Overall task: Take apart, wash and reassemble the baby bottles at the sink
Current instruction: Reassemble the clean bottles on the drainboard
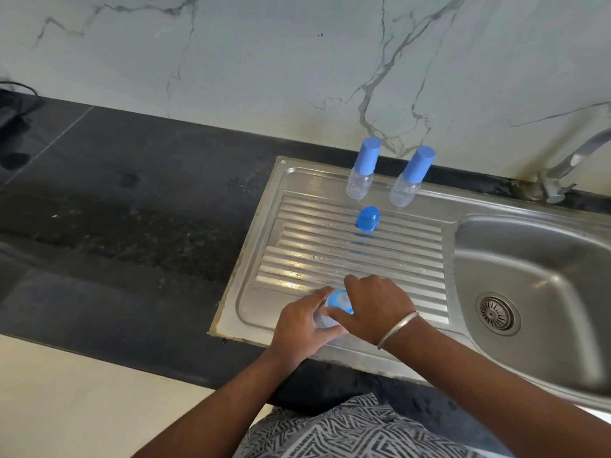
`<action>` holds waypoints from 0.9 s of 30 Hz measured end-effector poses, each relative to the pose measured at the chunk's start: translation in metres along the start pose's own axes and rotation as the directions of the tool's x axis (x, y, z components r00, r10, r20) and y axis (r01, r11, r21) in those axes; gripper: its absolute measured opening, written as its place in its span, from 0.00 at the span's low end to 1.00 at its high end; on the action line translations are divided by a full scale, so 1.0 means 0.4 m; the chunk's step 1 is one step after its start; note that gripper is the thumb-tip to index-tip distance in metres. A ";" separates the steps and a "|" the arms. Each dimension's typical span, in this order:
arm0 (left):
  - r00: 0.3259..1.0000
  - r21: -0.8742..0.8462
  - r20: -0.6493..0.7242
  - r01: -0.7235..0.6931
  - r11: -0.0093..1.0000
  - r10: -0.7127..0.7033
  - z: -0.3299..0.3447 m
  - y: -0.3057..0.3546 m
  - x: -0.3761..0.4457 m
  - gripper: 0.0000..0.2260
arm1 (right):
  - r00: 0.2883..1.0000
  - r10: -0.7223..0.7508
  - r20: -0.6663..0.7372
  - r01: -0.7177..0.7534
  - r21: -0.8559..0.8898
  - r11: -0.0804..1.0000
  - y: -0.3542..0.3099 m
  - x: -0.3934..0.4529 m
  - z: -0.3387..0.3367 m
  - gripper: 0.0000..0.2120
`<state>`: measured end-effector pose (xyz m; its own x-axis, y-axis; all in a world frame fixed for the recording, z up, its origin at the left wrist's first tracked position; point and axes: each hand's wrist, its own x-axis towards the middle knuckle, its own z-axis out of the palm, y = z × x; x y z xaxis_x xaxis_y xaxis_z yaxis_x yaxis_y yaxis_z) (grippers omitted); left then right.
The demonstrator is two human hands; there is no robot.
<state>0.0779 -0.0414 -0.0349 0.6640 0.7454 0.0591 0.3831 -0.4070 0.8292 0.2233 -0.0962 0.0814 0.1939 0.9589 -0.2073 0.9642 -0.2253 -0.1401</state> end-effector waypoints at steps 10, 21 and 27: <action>1.000 -0.014 -0.008 -0.029 0.999 0.029 -0.005 0.008 -0.004 0.26 | 0.998 -0.060 0.005 0.060 0.068 0.996 -0.001 0.006 0.005 0.19; 0.998 -0.032 0.012 -0.067 0.997 0.068 -0.006 0.014 -0.003 0.25 | 0.999 -0.006 -0.039 0.009 0.076 0.997 0.009 0.006 0.025 0.22; 0.998 -0.004 0.000 -0.066 0.998 0.066 -0.006 0.010 -0.005 0.27 | 0.997 -0.068 -0.040 0.073 0.156 0.985 0.021 -0.002 0.027 0.20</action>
<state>0.0768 -0.0433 -0.0305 0.6878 0.7170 0.1135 0.3360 -0.4530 0.8258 0.2292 -0.1009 0.0699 0.1351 0.9781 -0.1585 0.9357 -0.1786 -0.3043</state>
